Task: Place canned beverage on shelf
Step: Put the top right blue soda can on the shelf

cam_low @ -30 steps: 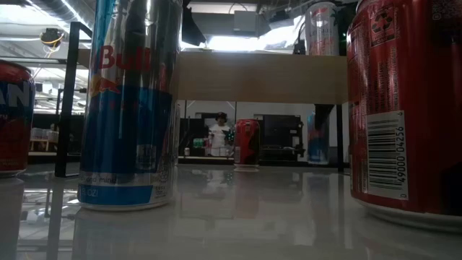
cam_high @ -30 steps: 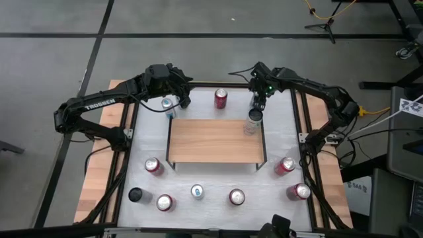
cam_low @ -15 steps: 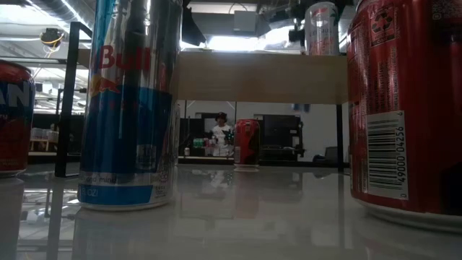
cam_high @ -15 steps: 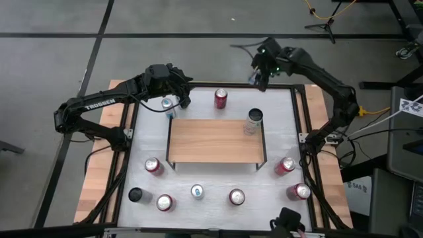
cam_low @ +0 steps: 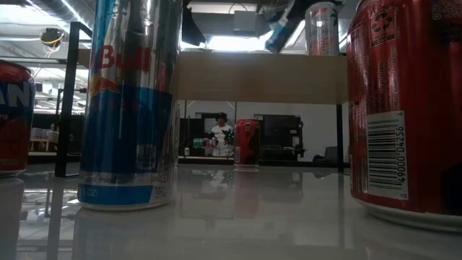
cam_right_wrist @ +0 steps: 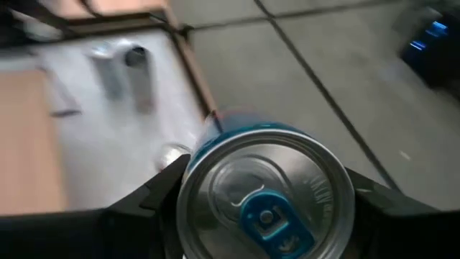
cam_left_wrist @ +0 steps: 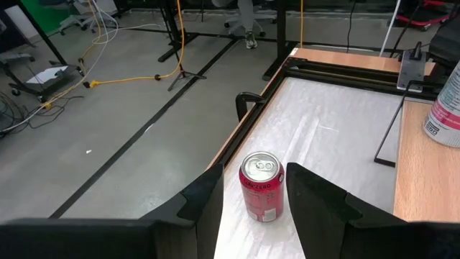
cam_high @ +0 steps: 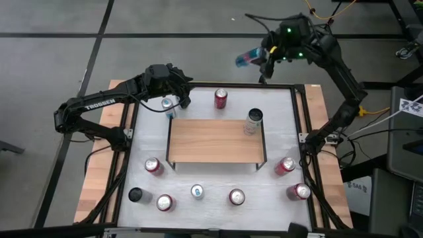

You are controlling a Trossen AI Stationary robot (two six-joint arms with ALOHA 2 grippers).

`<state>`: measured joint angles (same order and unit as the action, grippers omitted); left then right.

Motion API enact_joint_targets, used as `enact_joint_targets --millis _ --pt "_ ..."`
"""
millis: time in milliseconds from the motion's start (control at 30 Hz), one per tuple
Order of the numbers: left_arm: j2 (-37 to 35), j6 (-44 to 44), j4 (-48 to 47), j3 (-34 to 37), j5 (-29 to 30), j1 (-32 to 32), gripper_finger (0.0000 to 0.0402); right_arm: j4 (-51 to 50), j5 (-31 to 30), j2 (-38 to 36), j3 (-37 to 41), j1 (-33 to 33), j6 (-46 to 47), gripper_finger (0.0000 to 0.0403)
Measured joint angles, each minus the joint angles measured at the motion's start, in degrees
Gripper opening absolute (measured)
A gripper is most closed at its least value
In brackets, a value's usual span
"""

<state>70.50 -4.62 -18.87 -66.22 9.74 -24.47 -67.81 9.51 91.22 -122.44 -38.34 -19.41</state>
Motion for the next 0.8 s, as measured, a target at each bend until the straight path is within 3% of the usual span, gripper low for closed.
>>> enact_joint_targets --millis 367,800 --pt "0.00 0.17 0.00 0.00 -0.68 2.11 0.0143 -0.34 1.93 0.07 -1.07 17.83 -0.35 0.0232" --pt "0.05 1.57 0.00 0.01 -0.68 12.98 0.0143 -5.84 -1.33 0.03 2.83 35.06 5.90 0.0232"
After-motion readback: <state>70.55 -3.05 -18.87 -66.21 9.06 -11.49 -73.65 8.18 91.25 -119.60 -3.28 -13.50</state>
